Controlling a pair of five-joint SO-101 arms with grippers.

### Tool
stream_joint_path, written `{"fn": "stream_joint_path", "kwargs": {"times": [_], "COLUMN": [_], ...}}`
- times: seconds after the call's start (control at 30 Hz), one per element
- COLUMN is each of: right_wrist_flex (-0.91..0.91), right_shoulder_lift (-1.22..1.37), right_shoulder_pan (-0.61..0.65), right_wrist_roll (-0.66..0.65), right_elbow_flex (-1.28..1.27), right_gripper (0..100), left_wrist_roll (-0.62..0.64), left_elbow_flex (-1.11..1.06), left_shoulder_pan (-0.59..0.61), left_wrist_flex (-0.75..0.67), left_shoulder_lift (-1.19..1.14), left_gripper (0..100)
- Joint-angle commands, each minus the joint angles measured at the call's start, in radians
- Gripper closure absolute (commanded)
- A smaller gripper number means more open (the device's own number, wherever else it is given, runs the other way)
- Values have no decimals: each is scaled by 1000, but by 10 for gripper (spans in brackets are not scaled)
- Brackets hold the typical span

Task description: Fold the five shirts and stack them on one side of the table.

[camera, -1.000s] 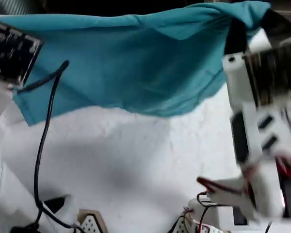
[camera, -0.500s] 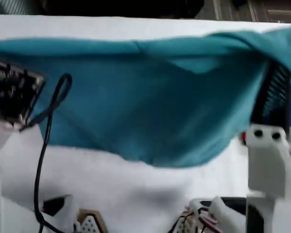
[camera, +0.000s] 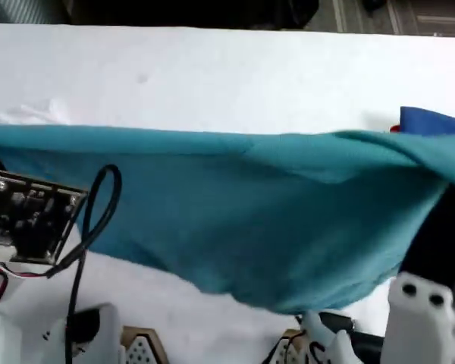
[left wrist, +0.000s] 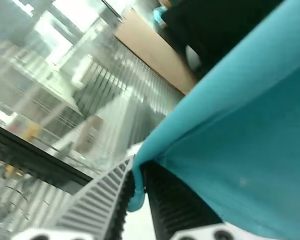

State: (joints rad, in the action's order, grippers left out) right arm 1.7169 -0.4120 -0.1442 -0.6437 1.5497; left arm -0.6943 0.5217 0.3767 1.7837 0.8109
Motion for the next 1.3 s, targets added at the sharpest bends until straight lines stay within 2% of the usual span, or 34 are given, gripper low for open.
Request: {"fn": "stream_joint_path", "kwargs": {"times": [0.0,0.17,0.27,0.37,0.43,0.57,0.63,0.73,0.97,1.1,1.27], "right_wrist_flex": [4,1,1,-39,-122,-397,-562,-797,-1257,-1379,-1414], "right_shoulder_lift": [-1,10,5,1,4,10,10,10,39,110,220], "right_shoulder_pan": [-8,-1,76,140,170,211,229,248,260,214,183], "right_wrist_roll": [2,54,55,57,58,58,54,51,55,57,57], "right_elbow_flex": [-118,-428,-687,-925,-1063,-1339,-1467,-1614,-1801,-1771,-1665], "right_gripper": [979,979,979,979,979,979,979,980,980,980,980], "left_wrist_roll": [6,6,0,0,0,-3,-55,-106,-114,-114,-112], "left_elbow_flex": [-204,-494,-681,-905,-1051,-1261,-1307,-1270,-948,-766,-615], "left_shoulder_pan": [10,13,8,-10,-30,-74,-93,-99,-93,-99,-101], "left_wrist_flex": [-48,-206,-315,-508,-664,-928,-1023,-1088,-1097,-1096,-1096], "left_shoulder_lift": [62,127,130,128,128,120,74,-65,-476,-651,-814], "left_gripper": [977,977,977,977,977,977,977,977,977,977,977]}}
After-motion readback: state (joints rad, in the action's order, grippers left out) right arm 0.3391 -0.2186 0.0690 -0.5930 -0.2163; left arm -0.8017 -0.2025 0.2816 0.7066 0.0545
